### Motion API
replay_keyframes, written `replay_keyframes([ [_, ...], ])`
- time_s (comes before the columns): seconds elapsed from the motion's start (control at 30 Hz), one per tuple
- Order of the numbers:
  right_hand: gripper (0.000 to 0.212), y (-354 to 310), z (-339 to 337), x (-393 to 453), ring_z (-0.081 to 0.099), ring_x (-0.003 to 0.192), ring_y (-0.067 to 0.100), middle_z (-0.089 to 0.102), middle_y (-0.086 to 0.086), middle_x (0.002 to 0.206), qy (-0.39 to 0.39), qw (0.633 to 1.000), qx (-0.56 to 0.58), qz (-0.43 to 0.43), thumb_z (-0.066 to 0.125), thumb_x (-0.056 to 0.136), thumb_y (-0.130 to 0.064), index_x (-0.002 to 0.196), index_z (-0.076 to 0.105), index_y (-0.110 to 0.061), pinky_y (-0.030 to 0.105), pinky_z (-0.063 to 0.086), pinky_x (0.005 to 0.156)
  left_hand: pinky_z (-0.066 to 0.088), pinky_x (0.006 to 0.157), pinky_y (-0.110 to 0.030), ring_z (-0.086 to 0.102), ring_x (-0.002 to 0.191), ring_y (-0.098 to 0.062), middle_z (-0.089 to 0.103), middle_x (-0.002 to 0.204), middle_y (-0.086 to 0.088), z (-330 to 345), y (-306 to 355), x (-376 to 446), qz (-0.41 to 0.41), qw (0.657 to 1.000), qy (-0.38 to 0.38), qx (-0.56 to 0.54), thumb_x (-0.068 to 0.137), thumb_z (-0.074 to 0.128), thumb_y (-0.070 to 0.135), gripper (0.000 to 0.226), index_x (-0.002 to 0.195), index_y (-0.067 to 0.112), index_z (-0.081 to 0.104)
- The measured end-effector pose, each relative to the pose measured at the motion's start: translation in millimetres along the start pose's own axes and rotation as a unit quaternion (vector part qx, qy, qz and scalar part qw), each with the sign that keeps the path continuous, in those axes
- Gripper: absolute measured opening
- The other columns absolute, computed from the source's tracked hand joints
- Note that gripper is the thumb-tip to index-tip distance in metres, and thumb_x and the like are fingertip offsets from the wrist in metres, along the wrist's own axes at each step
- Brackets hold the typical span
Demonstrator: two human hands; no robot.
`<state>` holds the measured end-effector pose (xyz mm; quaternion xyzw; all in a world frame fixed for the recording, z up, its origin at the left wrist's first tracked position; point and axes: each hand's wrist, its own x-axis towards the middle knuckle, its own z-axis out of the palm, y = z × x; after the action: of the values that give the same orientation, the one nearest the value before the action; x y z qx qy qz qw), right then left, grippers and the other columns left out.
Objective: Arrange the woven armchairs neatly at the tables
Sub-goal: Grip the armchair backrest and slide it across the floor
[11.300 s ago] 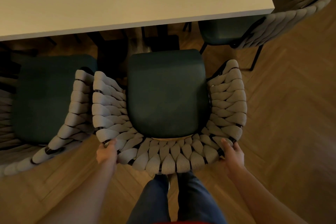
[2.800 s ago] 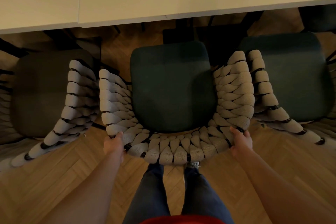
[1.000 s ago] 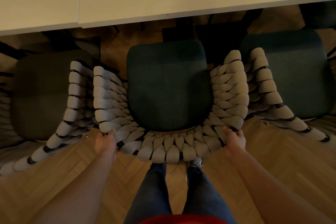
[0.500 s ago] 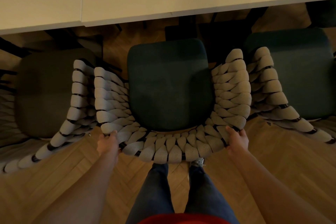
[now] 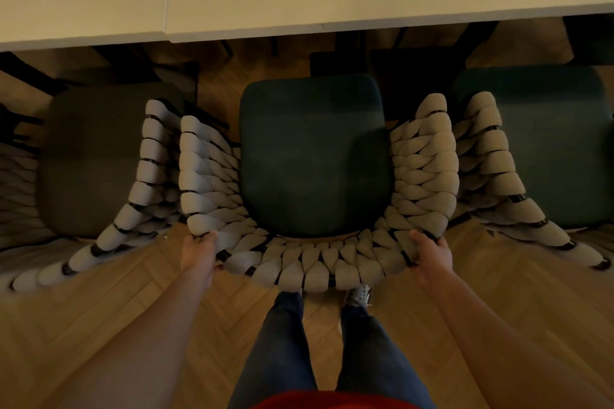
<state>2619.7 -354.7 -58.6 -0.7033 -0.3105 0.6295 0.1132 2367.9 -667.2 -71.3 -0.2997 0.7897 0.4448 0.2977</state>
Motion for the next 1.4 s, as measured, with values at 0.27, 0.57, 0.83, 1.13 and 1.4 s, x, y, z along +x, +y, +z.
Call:
replay_keyframes([
  [0.27, 0.057, -6.0, -11.7, -2.1, 0.055, 0.124, 0.031, 0.054, 0.009, 0.138, -0.048, 0.998, -0.031, -0.015, 0.063, 0.095, -0.020, 0.147, 0.039, -0.017, 0.052, 0.049, 0.101, 0.060, 0.076, -0.050, 0.062, 0.112, -0.037, 0.056, 0.135, -0.013, 0.0, -24.9, -14.7, 0.022, 0.999, -0.018, 0.028, 0.096, 0.063, 0.026, 0.055, 0.145, 0.021, 0.038],
  [0.57, 0.052, -5.8, -11.8, 4.3, 0.052, 0.128, 0.032, 0.053, 0.011, 0.140, -0.035, 0.998, -0.048, -0.027, 0.060, 0.097, -0.014, 0.145, 0.041, -0.014, 0.056, 0.045, 0.105, 0.060, 0.075, -0.054, 0.054, 0.122, -0.042, 0.046, 0.146, -0.015, 7.4, -26.6, -9.3, 0.029, 0.998, 0.022, 0.059, 0.097, 0.062, 0.018, 0.059, 0.149, 0.020, 0.035],
  [0.83, 0.050, -5.8, -10.8, 3.7, 0.055, 0.124, 0.033, 0.055, 0.012, 0.137, -0.020, 0.997, -0.068, -0.038, 0.060, 0.097, -0.014, 0.144, 0.042, -0.012, 0.051, 0.049, 0.101, 0.060, 0.075, -0.054, 0.054, 0.122, -0.042, 0.046, 0.143, -0.018, 7.5, -25.1, -12.4, 0.039, 0.996, 0.025, 0.077, 0.097, 0.062, 0.017, 0.058, 0.148, 0.017, 0.035],
  [1.13, 0.048, -3.9, -12.2, 1.5, 0.056, 0.123, 0.033, 0.056, 0.013, 0.135, -0.003, 0.997, -0.070, -0.038, 0.061, 0.096, -0.013, 0.141, 0.045, -0.010, 0.052, 0.050, 0.100, 0.061, 0.073, -0.052, 0.060, 0.112, -0.040, 0.051, 0.137, -0.018, 7.2, -24.4, -16.1, 0.050, 0.994, 0.026, 0.090, 0.096, 0.063, 0.019, 0.053, 0.143, 0.014, 0.040],
  [1.4, 0.050, -7.7, -18.2, 4.5, 0.054, 0.125, 0.034, 0.053, 0.014, 0.138, -0.010, 0.997, -0.069, -0.037, 0.059, 0.097, -0.011, 0.144, 0.042, -0.009, 0.051, 0.048, 0.102, 0.060, 0.072, -0.047, 0.058, 0.116, -0.042, 0.050, 0.139, -0.020, 14.6, -21.6, -20.9, 0.067, 0.993, 0.021, 0.097, 0.097, 0.061, 0.017, 0.055, 0.147, 0.014, 0.037],
])
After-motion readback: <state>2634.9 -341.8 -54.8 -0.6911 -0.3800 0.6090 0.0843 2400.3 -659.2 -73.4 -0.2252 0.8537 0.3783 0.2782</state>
